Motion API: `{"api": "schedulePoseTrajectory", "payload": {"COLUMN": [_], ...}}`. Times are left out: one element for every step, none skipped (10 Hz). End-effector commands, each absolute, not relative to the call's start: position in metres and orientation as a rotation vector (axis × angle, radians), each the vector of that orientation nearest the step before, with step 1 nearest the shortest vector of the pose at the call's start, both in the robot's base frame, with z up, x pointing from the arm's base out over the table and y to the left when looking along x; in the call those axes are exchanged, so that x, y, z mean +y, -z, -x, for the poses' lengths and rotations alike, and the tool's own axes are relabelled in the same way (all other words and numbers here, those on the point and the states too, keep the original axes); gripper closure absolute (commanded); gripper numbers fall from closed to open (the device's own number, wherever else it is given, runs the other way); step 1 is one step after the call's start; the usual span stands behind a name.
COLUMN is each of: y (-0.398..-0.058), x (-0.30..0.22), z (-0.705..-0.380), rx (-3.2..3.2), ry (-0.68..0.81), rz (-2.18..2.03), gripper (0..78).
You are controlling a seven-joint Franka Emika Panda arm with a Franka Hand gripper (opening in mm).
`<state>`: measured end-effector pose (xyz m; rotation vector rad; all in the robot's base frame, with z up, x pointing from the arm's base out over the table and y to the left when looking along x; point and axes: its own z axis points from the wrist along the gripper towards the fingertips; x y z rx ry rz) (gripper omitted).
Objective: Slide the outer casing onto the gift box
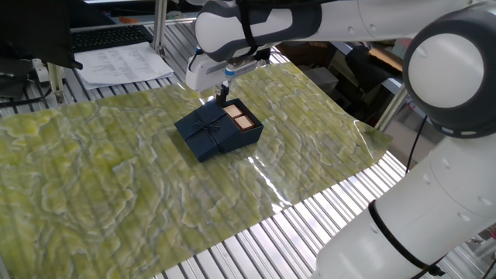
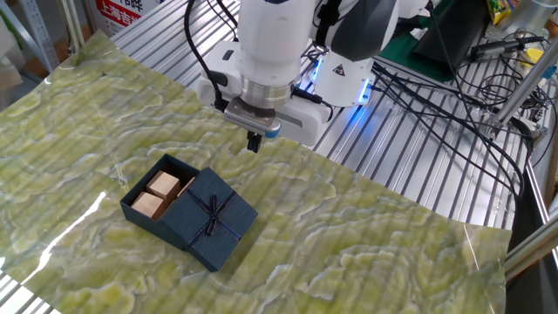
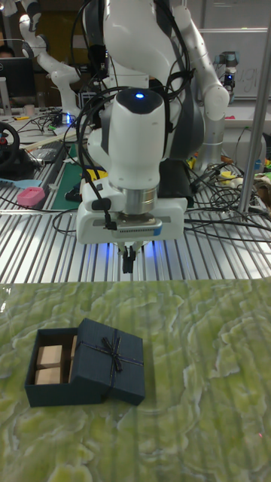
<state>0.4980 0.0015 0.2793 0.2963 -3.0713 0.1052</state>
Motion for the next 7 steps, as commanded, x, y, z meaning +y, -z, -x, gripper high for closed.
{"api": "schedulePoseTrajectory", "payload": {"y": [-0.2806,-0.2811,-0.2812,-0.2811,-0.2811,-0.2811,-0.2811], "x": [0.0016,0.0023,0.0025,0.0025,0.0025,0.0025,0.0025], "z": [-0.4985,-0.4982,-0.4980,-0.4980,-0.4980,-0.4980,-0.4980], "rx": [-3.075,-3.076,-3.076,-3.076,-3.077,-3.077,-3.081], "ry": [-0.103,-0.101,-0.100,-0.100,-0.100,-0.100,-0.082], "rz": [-0.297,-0.293,-0.292,-0.290,-0.289,-0.289,-0.286], "gripper": [77.6,77.6,77.6,77.6,77.6,77.6,77.6]}}
